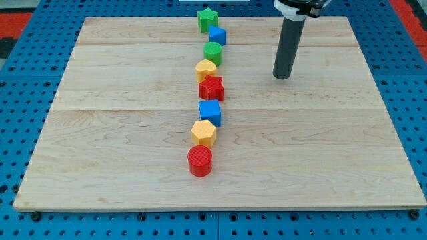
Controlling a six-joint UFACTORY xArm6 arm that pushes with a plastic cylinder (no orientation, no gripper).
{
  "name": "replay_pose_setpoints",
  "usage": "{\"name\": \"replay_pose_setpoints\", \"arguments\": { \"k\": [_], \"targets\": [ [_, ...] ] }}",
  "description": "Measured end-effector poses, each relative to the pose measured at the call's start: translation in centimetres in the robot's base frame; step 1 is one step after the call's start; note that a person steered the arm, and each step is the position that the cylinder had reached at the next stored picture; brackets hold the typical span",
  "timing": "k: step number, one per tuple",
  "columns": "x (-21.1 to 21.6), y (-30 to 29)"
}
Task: Slide the green circle to the bottom left of the green star
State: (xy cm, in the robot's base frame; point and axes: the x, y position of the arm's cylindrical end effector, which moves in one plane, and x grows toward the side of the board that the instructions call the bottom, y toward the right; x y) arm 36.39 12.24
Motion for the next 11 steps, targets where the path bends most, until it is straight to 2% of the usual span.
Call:
{"name": "replay_pose_setpoints", "arguments": {
  "k": [1,2,4,6,7,8,9,10,11],
  "targets": [
    [-3.7,-0.1],
    [-5.5,-4.5],
    [-4.8,-18.0],
    [-3.7,-26.6],
    [-7.1,-25.5],
    [-7.4,-25.8],
    [-9.7,-19.7],
    [-9.7,-18.1],
    [-9.7,-23.8]
  ]
}}
